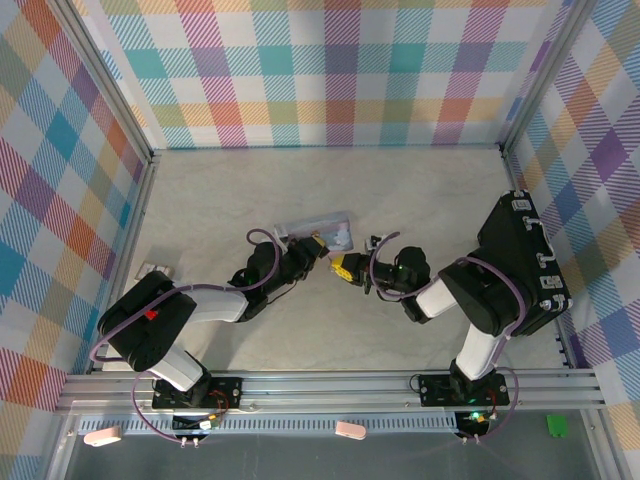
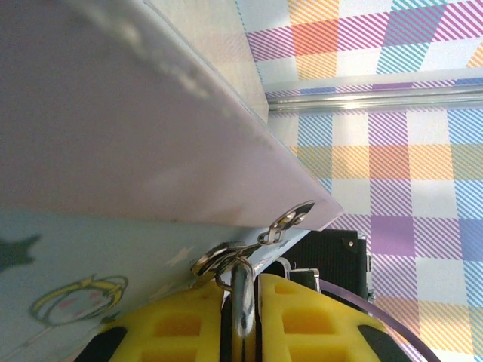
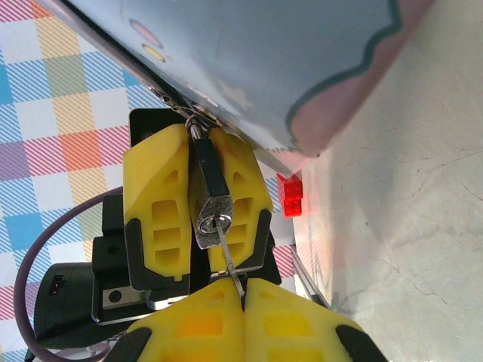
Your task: Unlock the padlock with the key
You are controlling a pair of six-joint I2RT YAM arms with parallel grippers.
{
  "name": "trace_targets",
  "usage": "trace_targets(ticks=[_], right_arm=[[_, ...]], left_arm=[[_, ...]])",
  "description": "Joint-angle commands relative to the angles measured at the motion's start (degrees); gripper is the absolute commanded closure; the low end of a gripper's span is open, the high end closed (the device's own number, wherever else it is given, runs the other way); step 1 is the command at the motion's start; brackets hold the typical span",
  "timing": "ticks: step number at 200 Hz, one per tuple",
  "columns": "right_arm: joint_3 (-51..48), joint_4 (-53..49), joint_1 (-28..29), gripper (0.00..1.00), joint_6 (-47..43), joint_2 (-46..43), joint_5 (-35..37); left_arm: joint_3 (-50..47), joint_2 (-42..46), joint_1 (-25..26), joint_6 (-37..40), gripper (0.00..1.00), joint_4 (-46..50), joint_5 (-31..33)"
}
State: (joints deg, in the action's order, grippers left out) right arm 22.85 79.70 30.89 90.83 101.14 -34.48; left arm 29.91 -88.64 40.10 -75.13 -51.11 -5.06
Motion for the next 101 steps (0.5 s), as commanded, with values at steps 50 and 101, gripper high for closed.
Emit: trace_targets(ticks=[50,101], right_arm=[[5.42,0.89,-1.28,1.0,-0.56,3.27,5.24],[5.94,0.89,-1.36,1.0,-1.24,2.92,5.04]], left_arm=[[3.91,-0.01,7.0,-0.38,1.0,-8.83,-12.88],[5.36,-1.93,8.78,0.07,1.0,-8.18,-13.4]])
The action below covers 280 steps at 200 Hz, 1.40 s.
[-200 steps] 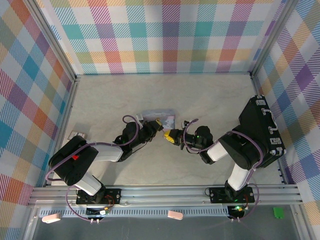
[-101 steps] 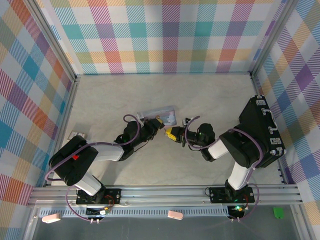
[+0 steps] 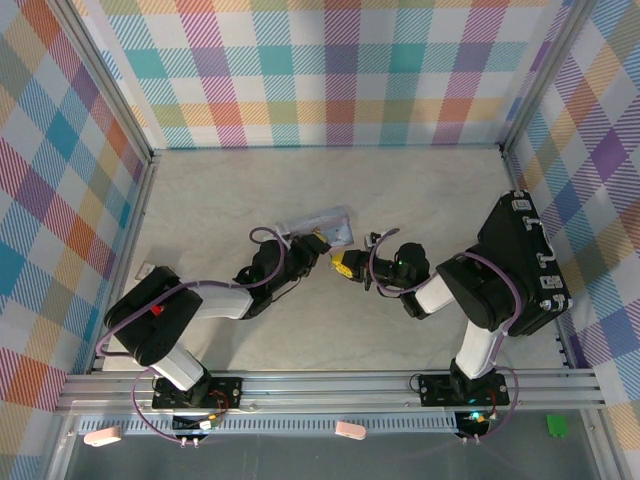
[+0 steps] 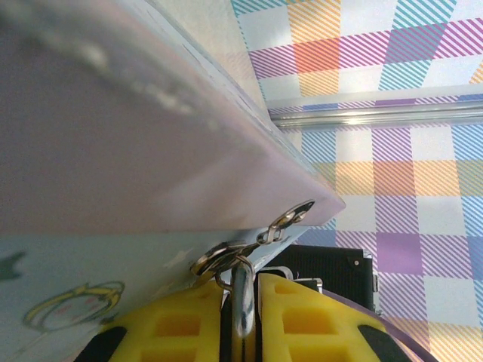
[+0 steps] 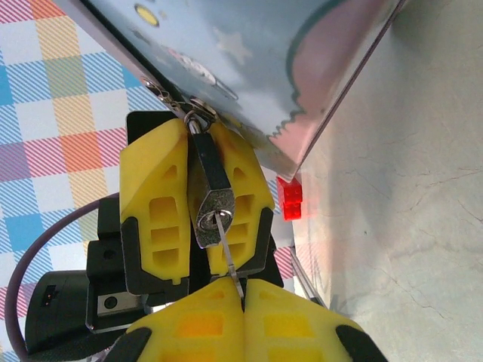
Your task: Unlock the padlock with the key
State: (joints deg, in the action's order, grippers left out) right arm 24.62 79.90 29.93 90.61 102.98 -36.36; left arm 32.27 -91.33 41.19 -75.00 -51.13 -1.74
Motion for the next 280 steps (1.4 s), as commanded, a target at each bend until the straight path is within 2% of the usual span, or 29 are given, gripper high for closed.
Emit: trace_targets(ticks=[1,21,51,84,144,280], right_arm=[[4.14,0.7,-0.4,1.0,-1.04,1.08,7.0],[2.84,0.69,-1.63,1.0,-1.48,0.91,7.09],[0.79,0.45,-4.11,1.0,-2.75,0.47,6.84],[1.04,0.7,-4.1,1.0,-2.45,1.54,6.39],[2.07,0.7,-2.23,1.0,-1.46,1.13,6.4],[5.26,0.7,1.55,1.0,1.75,1.08,8.05]], left_arm=[[2.98,0.78,7.68,-0.06,1.0,-8.13,-16.72],[2.15,2.03,7.69,1.39,1.0,-5.76,-16.65],[1.3,7.11,7.68,5.92,1.0,2.71,-15.89],[1.89,10.72,7.71,8.9,1.0,8.02,-15.36],[2.68,7.03,8.53,6.89,1.0,1.57,-15.73],[4.03,4.12,11.41,4.87,1.0,-5.69,-15.05]])
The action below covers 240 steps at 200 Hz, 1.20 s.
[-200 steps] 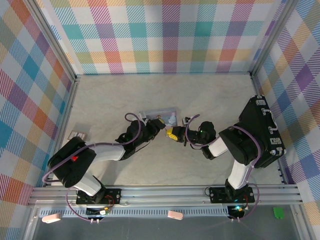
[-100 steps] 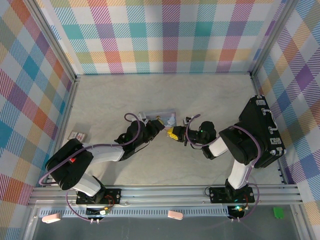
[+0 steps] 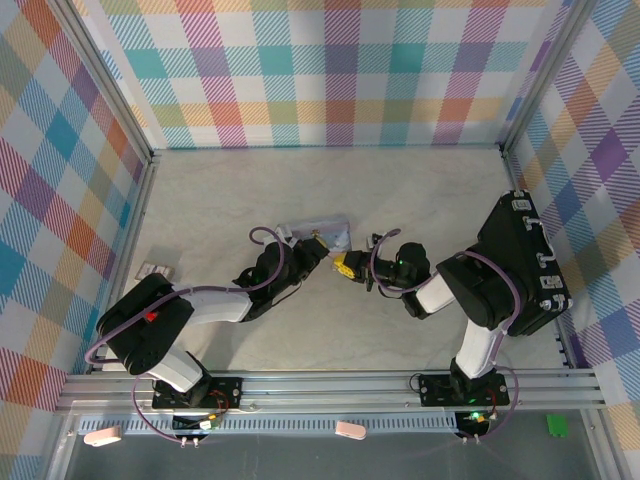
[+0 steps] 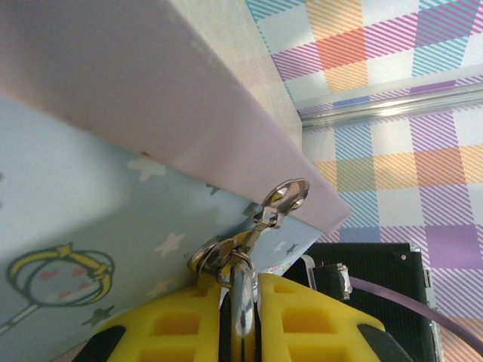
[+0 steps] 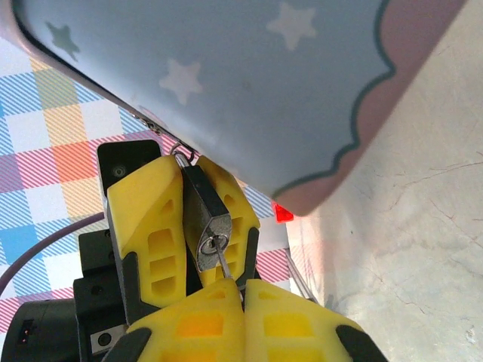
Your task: Unlock the padlock with the key
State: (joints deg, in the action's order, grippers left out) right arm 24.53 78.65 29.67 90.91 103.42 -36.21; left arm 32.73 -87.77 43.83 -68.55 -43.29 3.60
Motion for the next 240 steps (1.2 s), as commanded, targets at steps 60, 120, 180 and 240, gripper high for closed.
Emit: trace_targets(ticks=[60,120,180,240], right_arm=[[6.86,1.94,-0.2,1.0,2.63,1.36,7.38],[9.04,1.94,1.35,1.0,3.64,2.41,7.56],[7.22,1.94,-2.83,1.0,1.66,2.66,7.38],[2.89,-2.44,-6.98,1.0,-3.69,1.64,6.13]], left_arm=[[4.16,0.98,10.25,-1.4,1.0,-13.89,-21.07],[5.6,-1.88,11.71,-2.17,1.0,-16.36,-21.22],[5.76,-1.53,11.8,-1.82,1.0,-14.91,-21.35],[4.32,4.07,10.8,1.32,1.0,-8.48,-19.2]])
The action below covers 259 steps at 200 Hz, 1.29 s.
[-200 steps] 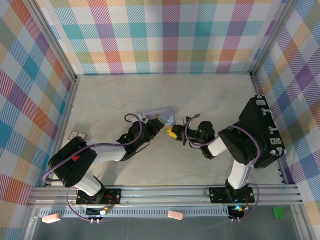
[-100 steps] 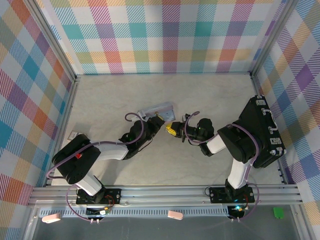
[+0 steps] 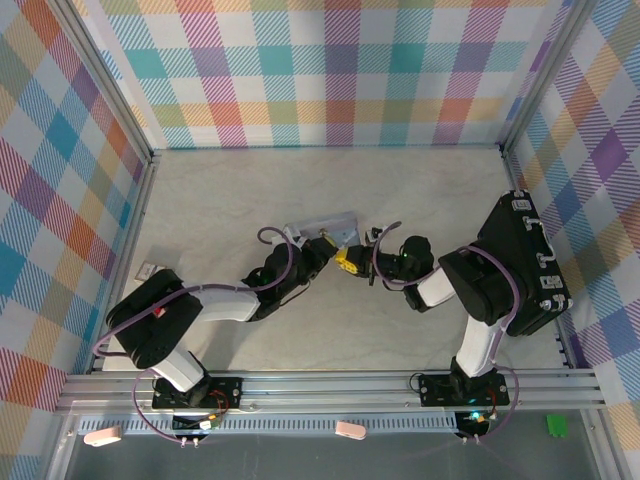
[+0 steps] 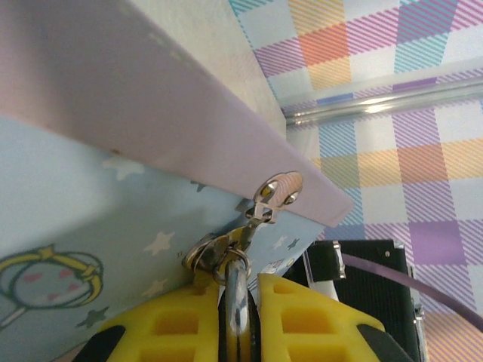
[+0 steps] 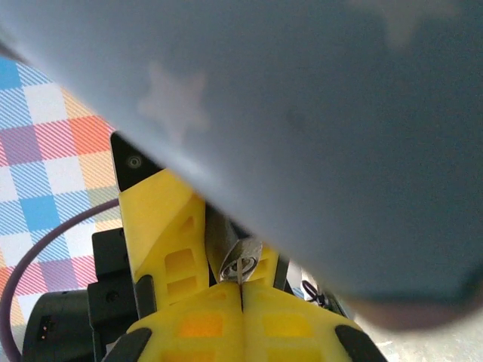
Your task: Unlock the padlock with the key
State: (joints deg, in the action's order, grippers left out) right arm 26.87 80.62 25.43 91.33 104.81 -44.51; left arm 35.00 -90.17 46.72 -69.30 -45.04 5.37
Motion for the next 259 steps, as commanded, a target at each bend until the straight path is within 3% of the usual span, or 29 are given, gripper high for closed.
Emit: trace_targets(ticks=[1,73,175,217,245,259], right_arm=[[0.46,-4.5,-2.75,1.0,-4.25,0.18,14.49],[-2.4,-11.39,-2.8,1.0,-10.56,-3.94,14.46],[-2.42,-20.77,-1.91,1.0,-19.62,-9.57,9.49],[-2.04,-27.21,-1.0,1.0,-24.44,-12.54,8.42],[-1.97,-38.49,-0.82,1.0,-30.83,-18.07,10.97],[-1.12,-49.32,-0.33,1.0,-35.9,-22.61,13.56]], left_arm=[[2.06,6.53,7.89,2.1,1.0,-6.64,-20.95],[0.42,9.45,5.59,2.82,1.0,-4.5,-20.27],[2.73,12.5,-0.58,14.0,1.0,17.48,-18.9],[3.57,10.3,-3.22,16.79,1.0,19.63,-19.21],[3.36,9.07,-4.84,20.04,1.0,23.1,-18.75],[2.93,8.6,-6.16,22.66,1.0,25.0,-18.29]])
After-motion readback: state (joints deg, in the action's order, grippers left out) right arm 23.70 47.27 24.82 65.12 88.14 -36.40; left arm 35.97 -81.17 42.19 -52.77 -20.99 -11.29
